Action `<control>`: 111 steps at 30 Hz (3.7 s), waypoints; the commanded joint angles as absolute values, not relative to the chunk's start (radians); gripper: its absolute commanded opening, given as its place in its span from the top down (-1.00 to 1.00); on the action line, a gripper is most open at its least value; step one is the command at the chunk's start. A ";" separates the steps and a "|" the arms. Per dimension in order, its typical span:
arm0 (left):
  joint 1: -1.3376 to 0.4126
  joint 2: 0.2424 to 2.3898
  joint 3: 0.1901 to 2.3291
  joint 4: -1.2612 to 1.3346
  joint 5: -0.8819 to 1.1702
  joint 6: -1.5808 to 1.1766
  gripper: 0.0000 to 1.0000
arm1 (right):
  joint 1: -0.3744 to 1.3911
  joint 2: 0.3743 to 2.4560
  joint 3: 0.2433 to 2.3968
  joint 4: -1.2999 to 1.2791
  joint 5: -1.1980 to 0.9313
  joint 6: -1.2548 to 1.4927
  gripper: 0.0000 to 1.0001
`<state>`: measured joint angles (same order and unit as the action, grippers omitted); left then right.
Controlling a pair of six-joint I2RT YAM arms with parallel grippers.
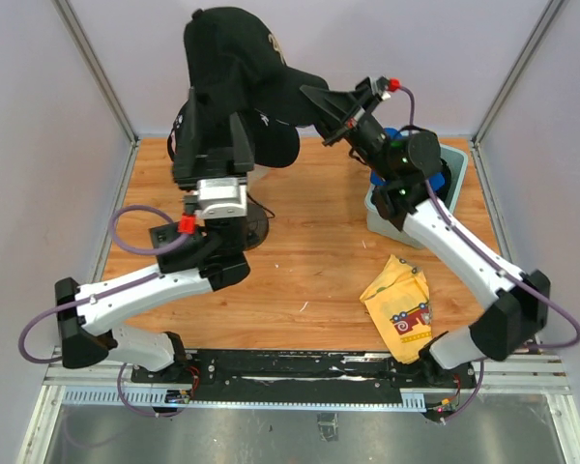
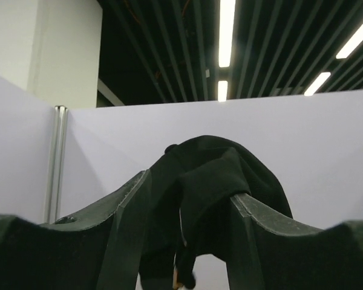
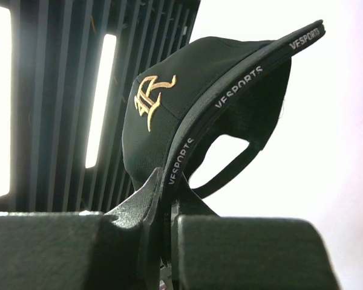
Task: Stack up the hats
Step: Stack the hat on the hat.
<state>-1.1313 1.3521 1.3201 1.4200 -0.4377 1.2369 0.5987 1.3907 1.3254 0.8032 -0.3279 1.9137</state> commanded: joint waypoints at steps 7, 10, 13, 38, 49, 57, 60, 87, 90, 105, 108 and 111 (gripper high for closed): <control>-1.149 1.155 1.231 1.470 -0.592 1.241 -0.25 | 0.583 1.840 1.853 1.019 -0.513 1.974 0.99; -1.149 1.154 1.246 1.530 -0.710 1.266 -0.25 | 0.582 1.938 2.001 1.049 -0.509 2.036 0.99; -1.147 1.194 1.272 1.680 -0.801 1.367 -0.27 | 0.574 1.976 2.061 1.062 -0.498 2.083 0.99; -1.092 1.101 1.254 1.805 -1.162 1.371 0.59 | 0.520 2.331 2.388 0.977 -0.653 2.239 0.99; -1.087 1.141 1.311 1.809 -1.111 1.461 0.40 | 0.500 2.213 2.107 1.120 -0.711 2.269 0.99; -1.060 1.187 1.343 1.822 -1.100 1.498 0.34 | 0.473 2.114 1.932 1.183 -0.732 2.258 0.99; -1.051 1.203 1.353 1.820 -1.107 1.505 0.31 | 0.465 2.095 1.902 1.204 -0.732 2.267 0.99; -0.992 1.291 1.413 1.701 -1.111 1.417 0.17 | 0.504 2.189 2.004 1.105 -0.774 2.206 0.99; -0.987 1.293 1.415 1.687 -1.103 1.417 0.16 | 0.510 2.201 2.050 1.049 -0.792 2.182 0.99; -0.791 1.172 1.390 1.053 -1.192 0.826 0.12 | 0.484 2.074 1.803 1.023 -0.832 2.082 0.99; -0.755 1.161 1.412 0.894 -1.187 0.691 0.10 | 0.466 2.056 1.778 1.057 -0.833 2.091 0.99; -0.730 1.165 1.441 0.799 -1.186 0.605 0.08 | 0.455 2.047 1.752 1.093 -0.831 2.109 0.99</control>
